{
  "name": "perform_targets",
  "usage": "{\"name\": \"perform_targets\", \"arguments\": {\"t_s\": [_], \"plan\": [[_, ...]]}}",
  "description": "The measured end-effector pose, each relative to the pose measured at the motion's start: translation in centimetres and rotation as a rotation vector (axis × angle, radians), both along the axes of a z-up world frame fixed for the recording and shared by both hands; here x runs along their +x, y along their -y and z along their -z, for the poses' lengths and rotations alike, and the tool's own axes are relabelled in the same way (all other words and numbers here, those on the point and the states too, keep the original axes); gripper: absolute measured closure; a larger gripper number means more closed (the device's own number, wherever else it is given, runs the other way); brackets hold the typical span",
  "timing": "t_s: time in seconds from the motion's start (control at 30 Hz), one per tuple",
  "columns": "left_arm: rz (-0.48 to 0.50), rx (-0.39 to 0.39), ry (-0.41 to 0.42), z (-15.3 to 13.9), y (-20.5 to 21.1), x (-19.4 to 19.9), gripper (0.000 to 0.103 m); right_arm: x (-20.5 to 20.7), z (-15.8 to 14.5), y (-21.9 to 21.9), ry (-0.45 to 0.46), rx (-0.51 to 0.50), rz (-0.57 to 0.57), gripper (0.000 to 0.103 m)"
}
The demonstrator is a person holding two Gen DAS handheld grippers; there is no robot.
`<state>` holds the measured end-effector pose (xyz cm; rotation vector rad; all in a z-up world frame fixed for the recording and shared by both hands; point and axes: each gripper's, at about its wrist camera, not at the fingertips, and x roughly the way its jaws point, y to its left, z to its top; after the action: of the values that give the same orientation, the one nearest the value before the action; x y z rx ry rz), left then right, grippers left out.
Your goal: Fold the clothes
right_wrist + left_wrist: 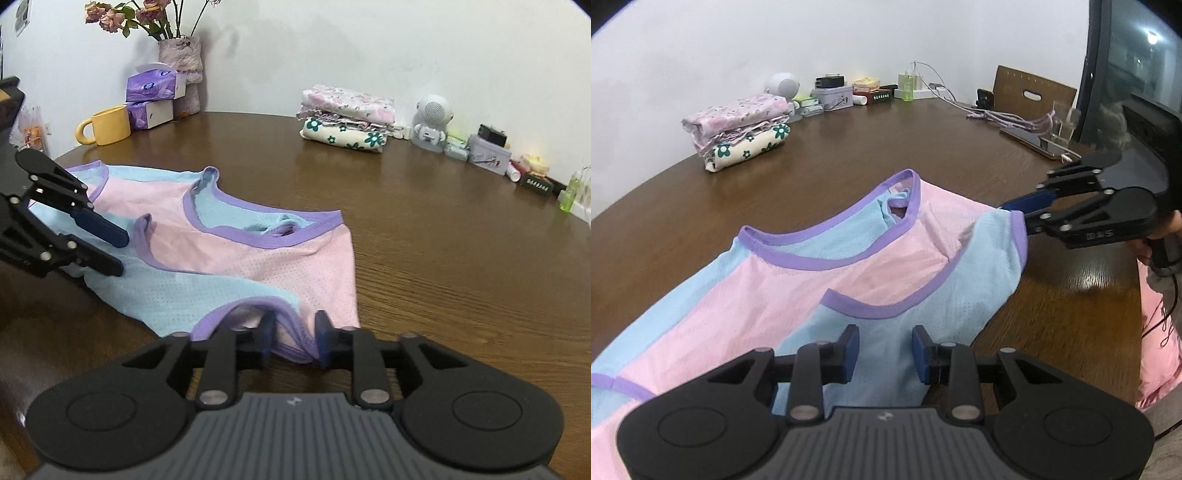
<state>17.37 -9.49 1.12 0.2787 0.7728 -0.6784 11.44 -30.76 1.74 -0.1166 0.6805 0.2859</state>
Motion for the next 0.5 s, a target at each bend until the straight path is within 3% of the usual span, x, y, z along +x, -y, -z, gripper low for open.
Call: {"name": "perform_targets", "arguments": {"t_s": [0.1,0.3,0.5], "plan": [[-0.004,-0.009,-0.002,0.1,-0.2,-0.1,0.073,-1.1,-1.0,0.6,0.013,0.024,-0.001,0.069],[-0.008,-0.006,0.016,0.2,0.1,-0.3,0.072,-2.4,-2.9,-1.3,0.08,0.098,-0.1,0.069],[-0.016,-0.013,0.021,0.4,0.0,-0.4,0.072,-0.4,-0.3,-5.9,0.064,-0.108,-0.151,0.072]]}}
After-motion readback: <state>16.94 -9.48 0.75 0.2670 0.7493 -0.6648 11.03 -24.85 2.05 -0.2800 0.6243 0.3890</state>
